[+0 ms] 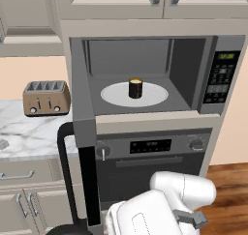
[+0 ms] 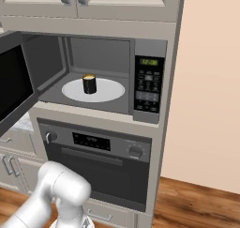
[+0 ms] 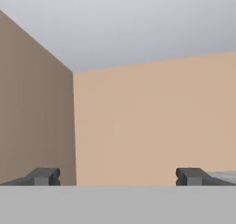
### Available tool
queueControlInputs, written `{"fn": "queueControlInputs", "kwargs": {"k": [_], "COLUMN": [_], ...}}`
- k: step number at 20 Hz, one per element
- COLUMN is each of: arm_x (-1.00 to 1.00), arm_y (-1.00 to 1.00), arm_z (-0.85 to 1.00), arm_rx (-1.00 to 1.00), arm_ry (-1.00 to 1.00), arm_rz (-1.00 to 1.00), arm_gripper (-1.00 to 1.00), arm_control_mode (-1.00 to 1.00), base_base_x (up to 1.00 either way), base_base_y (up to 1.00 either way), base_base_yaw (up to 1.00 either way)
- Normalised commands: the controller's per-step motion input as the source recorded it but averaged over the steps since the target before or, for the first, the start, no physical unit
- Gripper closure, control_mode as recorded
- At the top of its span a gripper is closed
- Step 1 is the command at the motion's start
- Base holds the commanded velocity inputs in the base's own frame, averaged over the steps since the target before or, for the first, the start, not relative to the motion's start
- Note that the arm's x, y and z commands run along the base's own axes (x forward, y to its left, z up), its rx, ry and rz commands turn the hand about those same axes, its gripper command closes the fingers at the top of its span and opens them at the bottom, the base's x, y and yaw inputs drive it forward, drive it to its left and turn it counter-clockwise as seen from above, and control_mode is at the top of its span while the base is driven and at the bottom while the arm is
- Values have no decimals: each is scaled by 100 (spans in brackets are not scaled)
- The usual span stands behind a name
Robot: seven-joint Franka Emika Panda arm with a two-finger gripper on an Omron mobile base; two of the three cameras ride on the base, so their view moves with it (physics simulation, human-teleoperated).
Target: Pick the mug from the counter and place it inside the microwave. Then close the microwave.
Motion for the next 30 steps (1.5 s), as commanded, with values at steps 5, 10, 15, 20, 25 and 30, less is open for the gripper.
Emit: {"fn": "queueControlInputs", "kwargs": {"k": [5,10,15,20,25,30], "arm_x": [3,18,40,20,5,34], "arm_y": [26,26,30,44,49,22], "arm_z": [-17,-14,-14,-13,-17,-22], "arm_rx": [0,-1,-2,-4,-6,-7], "arm_ry": [0,0,0,0,0,0], "arm_rz": [1,3,0,0,-2,-6], "arm_gripper": [-100,-100,-100,-100,-100,-100], "arm_control_mode": [-100,-100,-100,-100,-100,-100], "base_base_x": [0,0,0,0,0,0], "base_base_y": [0,0,0,0,0,0], "base_base_yaw": [0,0,0,0,0,0]}}
